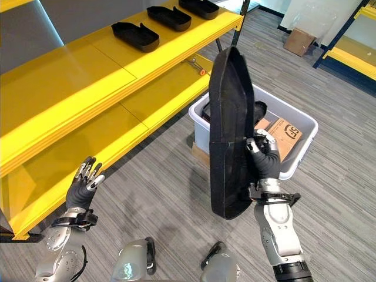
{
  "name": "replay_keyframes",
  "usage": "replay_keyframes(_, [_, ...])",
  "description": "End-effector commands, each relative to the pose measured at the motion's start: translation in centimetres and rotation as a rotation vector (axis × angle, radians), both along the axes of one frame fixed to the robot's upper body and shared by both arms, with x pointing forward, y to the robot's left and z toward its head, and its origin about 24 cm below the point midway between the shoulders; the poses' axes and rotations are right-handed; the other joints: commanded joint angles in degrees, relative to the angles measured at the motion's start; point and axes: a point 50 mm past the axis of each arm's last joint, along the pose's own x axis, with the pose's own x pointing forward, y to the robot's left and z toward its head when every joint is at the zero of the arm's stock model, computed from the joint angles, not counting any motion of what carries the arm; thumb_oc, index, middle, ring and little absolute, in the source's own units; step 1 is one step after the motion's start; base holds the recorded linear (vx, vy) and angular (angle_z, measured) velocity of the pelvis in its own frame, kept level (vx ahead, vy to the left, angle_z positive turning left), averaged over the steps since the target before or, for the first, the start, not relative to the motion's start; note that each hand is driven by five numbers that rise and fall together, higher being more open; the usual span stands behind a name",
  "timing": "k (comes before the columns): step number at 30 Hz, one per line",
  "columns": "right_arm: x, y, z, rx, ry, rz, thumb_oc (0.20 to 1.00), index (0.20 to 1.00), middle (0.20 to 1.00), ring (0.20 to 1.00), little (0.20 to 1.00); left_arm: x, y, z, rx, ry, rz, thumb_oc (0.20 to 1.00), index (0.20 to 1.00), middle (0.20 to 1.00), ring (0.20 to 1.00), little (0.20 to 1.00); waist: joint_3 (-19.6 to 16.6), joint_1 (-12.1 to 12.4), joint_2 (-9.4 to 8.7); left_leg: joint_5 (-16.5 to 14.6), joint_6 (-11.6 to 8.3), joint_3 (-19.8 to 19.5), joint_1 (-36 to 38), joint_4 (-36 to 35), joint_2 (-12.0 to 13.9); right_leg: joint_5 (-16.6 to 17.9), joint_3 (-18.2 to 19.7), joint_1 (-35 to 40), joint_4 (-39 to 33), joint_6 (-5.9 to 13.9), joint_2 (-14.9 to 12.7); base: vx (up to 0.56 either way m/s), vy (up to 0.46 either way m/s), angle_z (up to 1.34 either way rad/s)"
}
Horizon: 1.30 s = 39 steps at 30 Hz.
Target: Move parts from the plastic box to the shelf.
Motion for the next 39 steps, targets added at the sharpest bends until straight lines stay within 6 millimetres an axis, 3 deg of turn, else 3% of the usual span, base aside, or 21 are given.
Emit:
replay_keyframes(1, [-0.3, 0.1, 2.7, 0.016, -0.146, 0.016, 0.200, 0.200, 0.200, 0.200, 0.200, 0.1, 0.5, 3.1, 0.072, -0.156, 0.024, 1.000, 1.000, 1.000, 1.000, 1.000, -2.06, 0.98, -0.09, -2.22, 2.69, -5.09, -2.84, 2.12, -4.34, 13.89, -0.77, 10.98, 1.12, 6.24, -5.89, 0.25, 0.403, 0.80])
replay_keyframes(3, [-0.6, 0.0, 2.5, 0.009, -0.138, 0.001, 0.200, 0.200, 0.200, 0.200, 0.200, 0.1, 0.4, 3.0, 0.081, -0.149, 0.025, 1.000, 1.000, 1.000, 1.000, 1.000, -2.45, -0.42, 0.93, -3.04, 5.27, -6.74, -1.53, 0.83, -8.07, 19.21, 3.96, 9.81, 5.63, 6.59, -8.21, 0.24, 0.400, 1.52])
replay_keyframes(4, [-0.8, -0.1, 2.3, 0.011, -0.130, -0.007, 0.200, 0.200, 0.200, 0.200, 0.200, 0.2, 0.5, 2.9, 0.099, -0.142, 0.026, 1.000, 1.000, 1.000, 1.000, 1.000, -2.10, -2.37, 1.72, -2.60, 6.46, -7.83, 0.29, -1.41, -9.41, 19.67, 12.45, 4.41, 9.22, 6.03, -6.94, 0.18, 0.250, 1.61])
replay_keyframes(5, [-0.8, -0.2, 2.3, 0.010, -0.130, -0.012, 0.200, 0.200, 0.200, 0.200, 0.200, 0.3, 0.4, 2.9, 0.110, -0.141, 0.025, 1.000, 1.000, 1.000, 1.000, 1.000, -2.19, -2.86, 2.00, -2.26, 6.26, -8.32, 0.78, -2.91, -9.20, 17.59, 17.49, 1.40, 8.55, 5.17, -4.12, 0.13, 0.115, 1.06])
replay_keyframes(6, [-0.8, -0.3, 2.3, 0.019, -0.131, 0.000, 0.200, 0.200, 0.200, 0.200, 0.200, 0.6, 0.3, 2.8, 0.115, -0.143, 0.021, 1.000, 1.000, 1.000, 1.000, 1.000, -1.12, -5.15, 2.27, 0.37, 5.67, -10.32, 1.84, -5.97, -9.28, 12.36, 25.01, -5.61, 5.06, 2.04, 3.15, 0.11, -0.061, 0.53])
replay_keyframes(7, [-0.8, -0.4, 2.3, 0.014, -0.130, 0.003, 0.200, 0.200, 0.200, 0.200, 0.200, 0.7, 0.2, 2.9, 0.118, -0.150, 0.019, 1.000, 1.000, 1.000, 1.000, 1.000, -0.42, -5.59, 2.10, 0.31, 5.19, -10.68, 2.34, -6.23, -9.48, 12.09, 26.00, -6.98, 2.53, 2.25, 3.72, 0.19, -0.218, 0.72])
replay_keyframes(8, [-0.7, -0.6, 2.3, 0.021, -0.131, -0.004, 0.200, 0.200, 0.200, 0.200, 0.200, 0.9, 0.1, 3.1, 0.113, -0.161, 0.017, 1.000, 1.000, 1.000, 1.000, 1.000, 0.74, -7.12, 1.50, -0.59, 3.98, -12.29, 3.19, -6.55, -9.92, 13.13, 28.54, -9.27, -6.95, 3.50, 4.65, 0.17, -0.210, 0.74])
replay_keyframes(12, [-0.4, -0.6, 2.5, 0.033, -0.139, -0.018, 0.200, 0.200, 0.200, 0.200, 0.200, 1.3, -0.6, 3.2, 0.094, -0.176, 0.002, 1.000, 1.000, 1.000, 1.000, 1.000, 2.08, -8.87, 0.78, -2.82, 1.98, -14.85, 5.16, -6.26, -9.52, 16.13, 33.62, -10.38, -18.17, 6.09, 5.28, 0.22, -0.240, 0.90])
replay_keyframes(15, [-0.5, -0.6, 2.5, 0.050, -0.144, -0.016, 0.200, 0.200, 0.200, 0.200, 0.200, 1.2, -1.0, 2.4, 0.078, -0.153, -0.009, 1.000, 1.000, 1.000, 1.000, 1.000, 1.69, -9.03, -0.73, -5.10, 0.47, -16.72, 8.14, -6.14, -8.22, 16.31, 33.81, -9.08, -20.53, 7.00, 4.98, 0.29, -0.328, 0.39])
replay_keyframes(16, [-0.3, -0.6, 2.7, 0.050, -0.152, -0.012, 0.200, 0.200, 0.200, 0.200, 0.200, 1.3, -1.1, 2.5, 0.075, -0.159, -0.009, 1.000, 1.000, 1.000, 1.000, 1.000, 1.33, -9.25, -1.53, -5.32, 0.27, -16.56, 8.47, -6.12, -8.12, 18.69, 35.62, -8.61, -19.59, 7.51, 5.58, 0.31, -0.371, 0.23])
replay_keyframes(20, [0.1, -1.0, 3.0, 0.035, -0.164, -0.024, 0.200, 0.200, 0.200, 0.200, 0.200, 1.1, -1.1, 2.2, 0.034, -0.156, 0.016, 1.000, 1.000, 1.000, 1.000, 1.000, -0.57, -8.83, -0.91, -4.05, -1.35, -18.75, 10.90, -9.46, -3.62, 13.44, 33.89, -9.35, -14.72, 6.31, 9.16, 0.26, -0.348, 0.25])
replay_keyframes(21, [0.5, -1.1, 3.5, 0.035, -0.180, -0.035, 0.200, 0.200, 0.200, 0.200, 0.200, 1.4, -1.3, 2.3, 0.015, -0.159, 0.015, 1.000, 1.000, 1.000, 1.000, 1.000, -1.58, -8.61, -0.32, -1.98, -2.59, -20.41, 13.71, -13.70, -0.42, 9.06, 32.30, -9.81, -9.65, 5.63, 10.86, 0.18, -0.240, -0.07])
replay_keyframes(29, [0.9, -1.4, 4.0, 0.009, -0.197, -0.057, 0.200, 0.200, 0.200, 0.200, 0.200, 2.0, -2.5, 2.4, -0.020, -0.160, -0.006, 1.000, 1.000, 1.000, 1.000, 1.000, -3.37, -8.41, 0.50, 3.41, -4.34, -22.89, 16.01, -17.68, 4.65, 1.42, 29.40, -10.93, -0.94, 3.20, 13.14, 0.14, -0.226, 0.36])
replay_keyframes(30, [0.9, -1.4, 4.1, 0.006, -0.198, -0.053, 0.200, 0.200, 0.200, 0.200, 0.200, 1.9, -2.5, 2.2, -0.022, -0.153, -0.006, 1.000, 1.000, 1.000, 1.000, 1.000, -3.57, -8.23, 0.54, 5.17, -4.45, -23.12, 15.60, -16.95, 5.21, 0.84, 29.24, -10.57, -1.02, 2.54, 13.82, 0.08, -0.178, 0.26])
replay_keyframes(31, [1.0, -1.2, 4.1, 0.005, -0.196, -0.036, 0.200, 0.200, 0.200, 0.200, 0.200, 1.7, -2.5, 2.0, -0.036, -0.143, -0.001, 1.000, 1.000, 1.000, 1.000, 1.000, -3.30, -7.19, 0.31, 11.52, -4.31, -23.09, 12.37, -10.99, 5.49, -0.32, 29.11, -8.68, -2.06, 0.80, 15.24, 0.07, -0.173, 0.17])
replay_keyframes(32, [1.0, -1.2, 4.1, 0.005, -0.196, -0.036, 0.200, 0.200, 0.200, 0.200, 0.200, 1.6, -2.5, 2.0, -0.036, -0.143, -0.001, 1.000, 1.000, 1.000, 1.000, 1.000, -3.40, -7.36, 0.37, 11.37, -4.32, -23.35, 11.91, -10.50, 5.48, -0.25, 28.94, -8.75, -2.13, 0.77, 15.22, -0.01, -0.259, 0.08])
replay_keyframes(33, [1.0, -1.1, 4.2, -0.001, -0.204, -0.030, 0.200, 0.200, 0.200, 0.200, 0.200, 1.7, -2.7, 2.0, -0.040, -0.142, -0.011, 1.000, 1.000, 1.000, 1.000, 1.000, -1.07, -5.51, -1.26, 16.04, -3.39, -23.34, 4.26, 0.93, 3.07, 0.03, 27.86, -5.64, -3.84, -1.34, 15.15, -0.06, -0.151, 0.04])
replay_keyframes(36, [0.8, -1.3, 4.2, -0.003, -0.206, -0.045, 0.200, 0.200, 0.200, 0.200, 0.200, 1.9, -2.9, 2.1, -0.037, -0.144, -0.021, 1.000, 1.000, 1.000, 1.000, 1.000, 0.46, -5.03, -2.54, 14.62, -3.34, -20.26, -1.46, 1.91, 2.80, -0.25, 25.07, -3.02, -6.64, -1.77, 13.88, -0.01, -0.143, 0.39])
replay_keyframes(37, [0.9, -1.3, 4.1, -0.019, -0.199, -0.046, 0.200, 0.200, 0.200, 0.200, 0.200, 1.9, -2.9, 2.0, -0.035, -0.141, -0.025, 1.000, 1.000, 1.000, 1.000, 1.000, 0.23, -4.33, -1.02, 16.65, -5.09, -17.08, -3.94, -14.21, 6.08, -0.14, 23.97, -0.38, -9.45, 0.09, 14.09, 0.13, 0.078, 0.74])
replay_keyframes(38, [0.9, -1.3, 4.1, -0.019, -0.199, -0.046, 0.200, 0.200, 0.200, 0.200, 0.200, 1.9, -2.9, 2.0, -0.035, -0.141, -0.025, 1.000, 1.000, 1.000, 1.000, 1.000, 0.26, -4.29, -1.05, 16.72, -5.09, -17.01, -3.81, -14.36, 6.08, -0.13, 24.01, -0.35, -9.46, 0.08, 14.09, 0.28, 0.302, 0.54])
replay_keyframes(39, [0.9, -1.3, 3.7, -0.018, -0.180, -0.066, 0.200, 0.200, 0.200, 0.200, 0.200, 1.9, -2.8, 2.1, -0.012, -0.141, -0.021, 1.000, 1.000, 1.000, 1.000, 1.000, 0.36, -3.45, 0.45, 22.21, -7.18, -17.00, -4.34, -20.70, 8.57, -1.09, 24.99, 2.43, -9.27, 1.51, 13.65, 0.24, 0.311, -0.14])
